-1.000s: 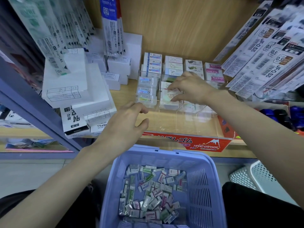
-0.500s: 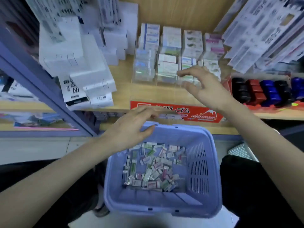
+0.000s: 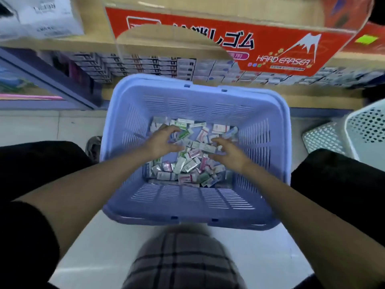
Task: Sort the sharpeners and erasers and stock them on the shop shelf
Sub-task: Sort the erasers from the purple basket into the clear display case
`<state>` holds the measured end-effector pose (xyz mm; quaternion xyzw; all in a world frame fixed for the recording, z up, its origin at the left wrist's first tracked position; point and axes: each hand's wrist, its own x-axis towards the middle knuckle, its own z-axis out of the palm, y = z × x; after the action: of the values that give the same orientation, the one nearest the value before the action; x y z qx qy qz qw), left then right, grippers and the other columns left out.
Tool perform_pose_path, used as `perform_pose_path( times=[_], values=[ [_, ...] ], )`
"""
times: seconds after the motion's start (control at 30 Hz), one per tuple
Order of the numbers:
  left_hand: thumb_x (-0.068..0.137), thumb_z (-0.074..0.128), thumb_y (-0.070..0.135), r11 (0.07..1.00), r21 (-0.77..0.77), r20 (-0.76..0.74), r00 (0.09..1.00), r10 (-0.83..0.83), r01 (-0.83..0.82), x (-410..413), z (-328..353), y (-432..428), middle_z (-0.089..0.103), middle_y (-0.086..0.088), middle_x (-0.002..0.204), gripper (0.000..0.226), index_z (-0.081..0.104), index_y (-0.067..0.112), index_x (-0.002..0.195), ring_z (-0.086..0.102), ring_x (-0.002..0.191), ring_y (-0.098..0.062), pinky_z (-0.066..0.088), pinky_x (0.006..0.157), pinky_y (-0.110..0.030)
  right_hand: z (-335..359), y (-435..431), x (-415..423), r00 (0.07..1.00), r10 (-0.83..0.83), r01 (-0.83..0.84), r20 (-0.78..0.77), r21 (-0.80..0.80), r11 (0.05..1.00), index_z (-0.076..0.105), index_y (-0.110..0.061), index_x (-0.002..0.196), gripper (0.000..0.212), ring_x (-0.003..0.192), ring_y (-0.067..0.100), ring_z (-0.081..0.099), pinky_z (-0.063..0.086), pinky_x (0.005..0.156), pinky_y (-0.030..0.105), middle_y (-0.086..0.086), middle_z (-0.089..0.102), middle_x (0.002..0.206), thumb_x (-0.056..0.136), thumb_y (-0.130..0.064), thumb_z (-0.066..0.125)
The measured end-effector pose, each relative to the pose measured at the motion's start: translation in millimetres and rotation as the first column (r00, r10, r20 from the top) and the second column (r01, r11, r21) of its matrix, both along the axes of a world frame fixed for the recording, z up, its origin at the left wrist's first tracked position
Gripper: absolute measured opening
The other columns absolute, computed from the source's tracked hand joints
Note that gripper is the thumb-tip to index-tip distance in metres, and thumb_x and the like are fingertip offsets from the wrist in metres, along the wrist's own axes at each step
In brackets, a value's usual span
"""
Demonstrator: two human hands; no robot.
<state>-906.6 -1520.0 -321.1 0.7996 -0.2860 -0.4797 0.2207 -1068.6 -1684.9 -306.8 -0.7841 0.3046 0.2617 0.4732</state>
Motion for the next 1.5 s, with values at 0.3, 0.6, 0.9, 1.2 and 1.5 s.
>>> perform_pose_path(
  times=[0.3, 0.6, 0.9, 1.2, 1.5],
  values=[
    [0.070, 0.082, 0.030, 1.000, 0.018, 0.033, 0.999, -0.019, 0.019, -6.6, -70.6, -9.9, 0.031, -0.016, 0.142, 0.087, 0.036, 0.023, 0.143, 0.038, 0.130, -0.031, 0.038, 0.104, -0.039, -93.0, 1.4, 0.3, 0.988, -0.127, 0.112, -0.089, -0.161, 0.981, 0.015, -0.022, 0.150, 0.088, 0.145, 0.032, 0.005, 0.014, 0.116, 0.048, 0.011, 0.008, 0.157, 0.083, -0.028, 0.071],
    [0.077, 0.074, 0.042, 0.952, 0.201, 0.237, 0.931, -0.278, 0.233, -12.7, -83.0, -20.5, 0.024, -0.005, 0.149, 0.096, 0.011, 0.036, 0.149, 0.034, 0.122, -0.038, 0.033, 0.097, -0.043, -111.5, 17.0, 17.9, 0.986, 0.026, -0.088, -0.165, -0.384, 0.919, 0.006, -0.021, 0.151, 0.099, 0.141, 0.040, 0.005, 0.013, 0.111, 0.049, 0.021, 0.012, 0.151, 0.079, -0.040, 0.072],
    [0.076, 0.075, 0.030, 0.982, 0.081, 0.273, 0.944, -0.185, 0.169, -9.9, -89.8, -29.9, 0.043, -0.005, 0.137, 0.080, 0.033, 0.020, 0.143, 0.033, 0.119, -0.029, 0.031, 0.084, -0.032, -109.9, 31.7, 12.5, 0.999, -0.032, 0.011, -0.042, -0.419, 0.908, 0.047, -0.024, 0.128, 0.054, 0.116, 0.038, 0.036, 0.043, 0.071, 0.040, 0.010, 0.032, 0.137, 0.080, -0.027, 0.072],
    [0.087, 0.064, 0.025, 0.977, -0.028, 0.273, 0.942, -0.196, 0.211, -16.3, -98.4, -16.9, 0.054, -0.013, 0.117, 0.034, 0.060, 0.008, 0.115, 0.042, 0.112, -0.032, 0.036, 0.085, -0.038, -108.9, 36.3, 10.2, 0.996, -0.030, 0.000, -0.078, -0.364, 0.932, 0.047, -0.019, 0.132, 0.056, 0.112, 0.040, 0.043, 0.045, 0.081, 0.045, 0.014, 0.039, 0.131, 0.082, -0.027, 0.070],
    [0.094, 0.055, 0.029, 0.990, -0.032, 0.196, 0.972, -0.131, 0.140, -12.1, -96.0, -21.0, 0.058, -0.020, 0.096, 0.033, 0.064, -0.002, 0.101, 0.049, 0.097, -0.031, 0.036, 0.076, -0.038, -102.5, 30.8, 16.6, 0.999, -0.018, 0.027, 0.037, -0.240, 0.971, 0.045, -0.006, 0.122, 0.051, 0.095, 0.036, 0.059, 0.046, 0.067, 0.037, 0.017, 0.057, 0.116, 0.082, -0.026, 0.071]
  ],
)
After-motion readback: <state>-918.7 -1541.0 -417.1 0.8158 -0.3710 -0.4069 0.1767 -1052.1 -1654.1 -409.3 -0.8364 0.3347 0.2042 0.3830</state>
